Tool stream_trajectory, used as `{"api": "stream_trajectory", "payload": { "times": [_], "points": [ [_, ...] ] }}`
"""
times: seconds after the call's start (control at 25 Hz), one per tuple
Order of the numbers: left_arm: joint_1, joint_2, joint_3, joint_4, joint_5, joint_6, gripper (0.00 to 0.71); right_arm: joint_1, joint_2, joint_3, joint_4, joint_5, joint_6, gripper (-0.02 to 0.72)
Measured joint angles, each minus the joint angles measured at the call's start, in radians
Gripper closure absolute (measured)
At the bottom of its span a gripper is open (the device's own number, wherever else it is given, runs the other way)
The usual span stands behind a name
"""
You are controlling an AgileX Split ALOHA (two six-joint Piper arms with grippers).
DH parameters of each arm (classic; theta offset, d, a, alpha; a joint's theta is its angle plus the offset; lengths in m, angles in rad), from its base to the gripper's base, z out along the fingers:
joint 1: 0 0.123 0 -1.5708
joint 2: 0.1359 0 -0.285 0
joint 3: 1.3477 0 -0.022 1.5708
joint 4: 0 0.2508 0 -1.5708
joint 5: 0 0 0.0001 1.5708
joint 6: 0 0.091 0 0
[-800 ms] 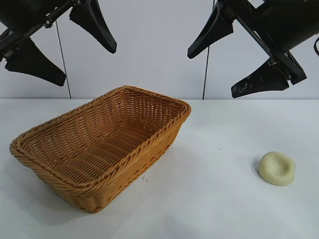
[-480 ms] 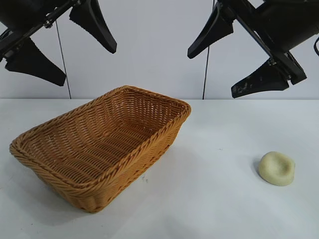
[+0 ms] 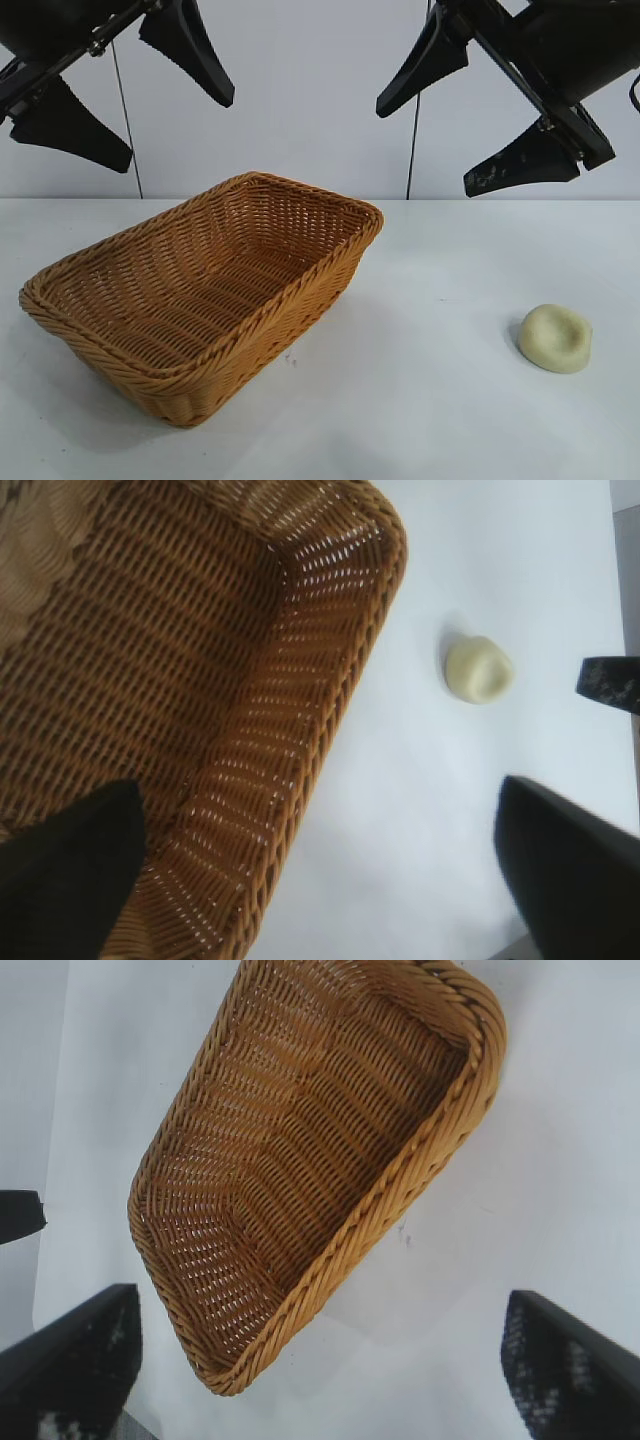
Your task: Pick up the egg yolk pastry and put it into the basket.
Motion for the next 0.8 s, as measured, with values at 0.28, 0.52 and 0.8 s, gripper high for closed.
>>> {"api": "stream_trajectory", "payload": {
  "times": [0.28, 0.52, 0.8],
  "points": [
    [0.0, 0.0, 0.0, 0.0, -0.017, -0.004, 0.032, 0.0, 0.0, 0.0, 0.0, 0.0, 0.002, 0.008],
    [0.0, -0.017, 0.0, 0.058, -0.017, -0.086, 0.032, 0.0, 0.0, 0.0, 0.0, 0.0, 0.002, 0.008],
    [-0.004, -0.125, 0.01, 0.275, 0.035, -0.374, 0.032, 0.0, 0.0, 0.0, 0.0, 0.0, 0.002, 0.008]
  ]
}}
